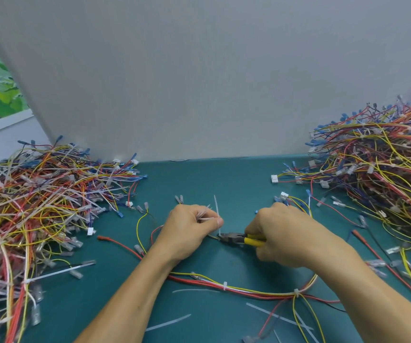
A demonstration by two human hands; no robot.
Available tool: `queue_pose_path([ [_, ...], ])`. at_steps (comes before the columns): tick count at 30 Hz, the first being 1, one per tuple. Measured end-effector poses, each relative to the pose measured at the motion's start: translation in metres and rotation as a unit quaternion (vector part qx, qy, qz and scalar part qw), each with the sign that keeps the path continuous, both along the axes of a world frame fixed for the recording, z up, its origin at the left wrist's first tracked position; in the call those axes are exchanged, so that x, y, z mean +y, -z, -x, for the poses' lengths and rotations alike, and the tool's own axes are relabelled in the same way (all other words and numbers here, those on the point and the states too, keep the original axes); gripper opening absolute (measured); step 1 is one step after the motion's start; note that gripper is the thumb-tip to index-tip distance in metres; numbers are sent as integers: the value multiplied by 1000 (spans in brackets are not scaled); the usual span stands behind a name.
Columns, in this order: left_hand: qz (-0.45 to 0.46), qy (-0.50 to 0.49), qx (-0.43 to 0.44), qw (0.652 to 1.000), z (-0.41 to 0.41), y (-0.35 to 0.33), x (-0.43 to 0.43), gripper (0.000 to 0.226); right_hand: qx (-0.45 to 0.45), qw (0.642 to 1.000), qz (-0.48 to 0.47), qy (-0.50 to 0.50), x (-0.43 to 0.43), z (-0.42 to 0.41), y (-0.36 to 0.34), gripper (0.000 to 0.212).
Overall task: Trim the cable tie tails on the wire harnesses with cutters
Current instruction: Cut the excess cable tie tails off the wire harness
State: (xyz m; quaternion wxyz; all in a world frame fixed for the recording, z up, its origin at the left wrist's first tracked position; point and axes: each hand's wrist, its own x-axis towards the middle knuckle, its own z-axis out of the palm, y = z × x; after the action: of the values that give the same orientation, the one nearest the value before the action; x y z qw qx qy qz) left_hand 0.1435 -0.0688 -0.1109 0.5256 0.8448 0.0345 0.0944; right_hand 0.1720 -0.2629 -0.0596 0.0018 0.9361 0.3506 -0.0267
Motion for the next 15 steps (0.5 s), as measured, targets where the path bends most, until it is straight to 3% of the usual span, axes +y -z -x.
queue_pose_path([
  [15, -5, 1, -2, 1000, 0, 1, 4, 12, 7, 1000, -6, -2, 3, 2, 0, 26],
])
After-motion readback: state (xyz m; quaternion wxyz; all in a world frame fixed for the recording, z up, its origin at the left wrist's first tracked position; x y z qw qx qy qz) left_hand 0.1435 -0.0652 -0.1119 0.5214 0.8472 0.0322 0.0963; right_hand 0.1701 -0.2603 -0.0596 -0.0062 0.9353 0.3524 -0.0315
